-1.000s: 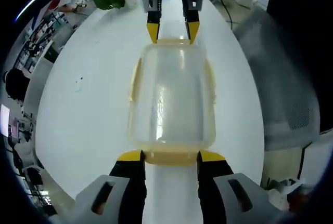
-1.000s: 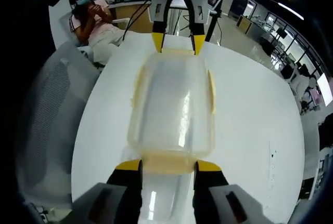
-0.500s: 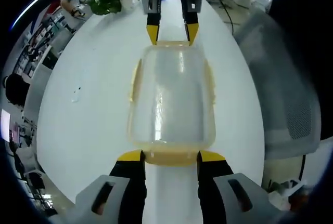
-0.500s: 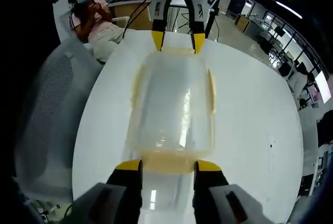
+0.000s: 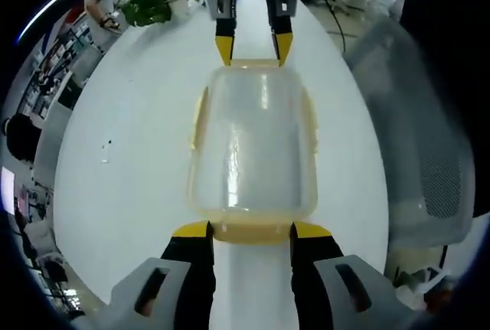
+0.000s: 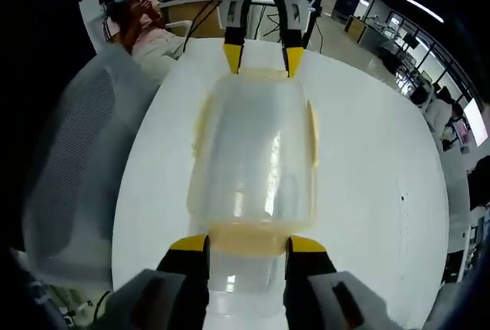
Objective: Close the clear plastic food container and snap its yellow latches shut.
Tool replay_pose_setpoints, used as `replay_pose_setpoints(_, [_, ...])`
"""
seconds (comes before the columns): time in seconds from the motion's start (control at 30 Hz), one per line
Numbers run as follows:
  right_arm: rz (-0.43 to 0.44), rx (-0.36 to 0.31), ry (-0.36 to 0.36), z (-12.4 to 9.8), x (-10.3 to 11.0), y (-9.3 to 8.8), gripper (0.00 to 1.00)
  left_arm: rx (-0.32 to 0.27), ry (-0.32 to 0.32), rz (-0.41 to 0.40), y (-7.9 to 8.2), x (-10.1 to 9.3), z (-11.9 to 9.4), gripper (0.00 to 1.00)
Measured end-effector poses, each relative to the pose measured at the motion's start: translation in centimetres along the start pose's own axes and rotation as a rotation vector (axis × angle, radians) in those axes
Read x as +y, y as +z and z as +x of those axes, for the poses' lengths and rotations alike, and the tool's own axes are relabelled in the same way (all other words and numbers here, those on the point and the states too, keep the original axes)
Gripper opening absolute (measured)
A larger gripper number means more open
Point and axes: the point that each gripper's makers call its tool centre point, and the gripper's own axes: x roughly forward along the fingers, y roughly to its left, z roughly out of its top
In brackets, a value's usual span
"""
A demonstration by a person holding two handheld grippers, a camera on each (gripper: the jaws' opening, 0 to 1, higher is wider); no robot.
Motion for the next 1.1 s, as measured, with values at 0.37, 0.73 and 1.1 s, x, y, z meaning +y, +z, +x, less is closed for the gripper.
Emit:
replay_pose_setpoints(0.37, [0.013, 0.019, -0.007, -1.1, 0.4, -2.2, 0.35, 0.005, 0.017, 0.012, 2.4, -0.2, 1.2, 0.35])
replay_pose_setpoints(0.73, [0.024, 0.055, -0.014, -2.1, 1.0, -4.7, 0.35, -0.022, 0.006, 0.022, 4.9, -0.4, 2.1, 0.35])
replay_pose_setpoints(1.1, [0.046, 0.066, -0.018, -2.8, 1.5, -6.8, 0.35, -0.038, -0.008, 0.033, 6.8, -0.6, 3.2, 0.35])
